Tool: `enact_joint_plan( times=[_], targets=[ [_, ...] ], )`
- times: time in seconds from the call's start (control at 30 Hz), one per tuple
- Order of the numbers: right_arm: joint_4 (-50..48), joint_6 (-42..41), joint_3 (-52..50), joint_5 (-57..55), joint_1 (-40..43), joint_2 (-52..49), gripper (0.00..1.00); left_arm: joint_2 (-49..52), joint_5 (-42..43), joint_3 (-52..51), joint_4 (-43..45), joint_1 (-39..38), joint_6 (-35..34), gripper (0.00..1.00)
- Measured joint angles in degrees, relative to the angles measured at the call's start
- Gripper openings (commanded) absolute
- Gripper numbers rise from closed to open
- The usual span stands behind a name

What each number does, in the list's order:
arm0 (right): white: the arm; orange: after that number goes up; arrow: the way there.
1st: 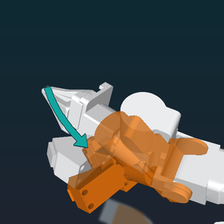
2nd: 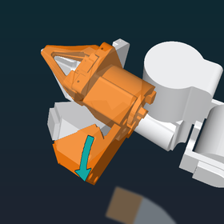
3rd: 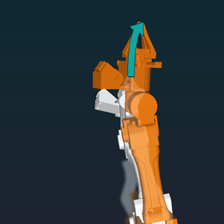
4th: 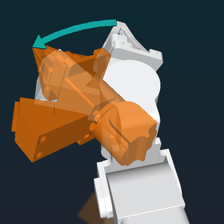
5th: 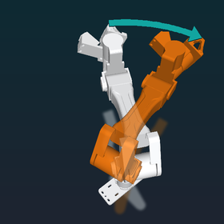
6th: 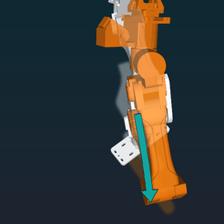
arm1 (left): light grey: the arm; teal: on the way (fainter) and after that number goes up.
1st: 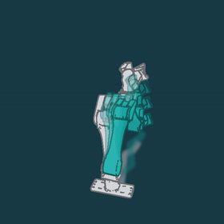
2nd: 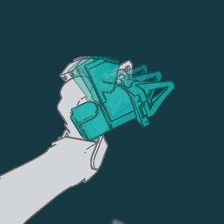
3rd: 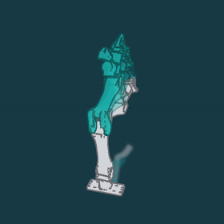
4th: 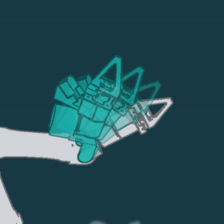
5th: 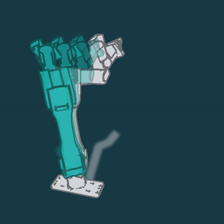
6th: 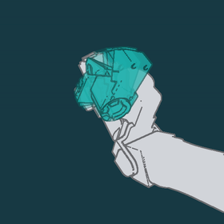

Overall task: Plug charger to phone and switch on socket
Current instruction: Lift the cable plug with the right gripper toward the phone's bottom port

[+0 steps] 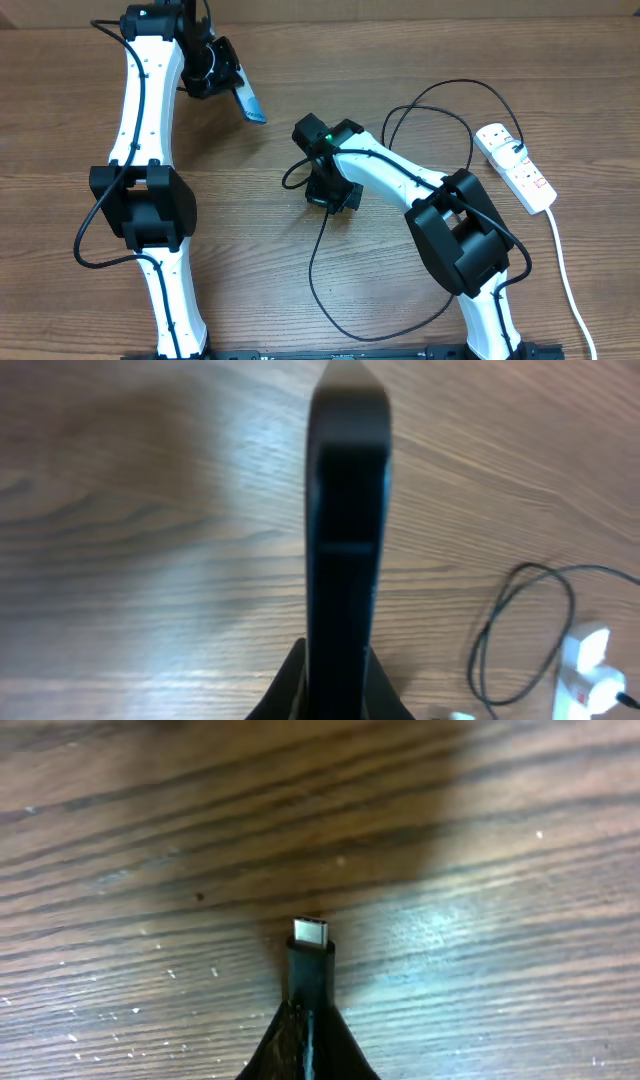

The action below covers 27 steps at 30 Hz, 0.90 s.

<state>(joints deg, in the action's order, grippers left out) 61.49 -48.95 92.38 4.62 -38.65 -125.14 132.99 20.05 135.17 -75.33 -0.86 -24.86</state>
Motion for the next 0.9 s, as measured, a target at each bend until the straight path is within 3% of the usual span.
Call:
enact_joint_plan(
  times=[0.27,0.4,0.53,0.7,0.9],
  targets=[
    [0.6,10.1,4.8,1.0,0.0,1.4,0.04,0.0,24.0,0.0,7.3,0.5,13.4,0.04],
    [0.0,17.4,5.7,1.6,0.0,9.8,0.04,0.0,40.2,0.0,10.6,0.6,19.3,0.04],
    [-0.8,22.3,6.5,1.6,0.0,19.3,0.04,0.0,50.3,0.0,11.6,0.6,23.6,0.04],
    [-1.0,26.6,7.6,2.1,0.0,27.8,0.04,0.0,61.2,0.0,11.8,0.6,28.5,0.04],
    [-2.8,29.1,7.6,2.1,0.0,28.2,0.04,0.0,65.6,0.0,11.1,0.6,30.2,0.04]
  ],
)
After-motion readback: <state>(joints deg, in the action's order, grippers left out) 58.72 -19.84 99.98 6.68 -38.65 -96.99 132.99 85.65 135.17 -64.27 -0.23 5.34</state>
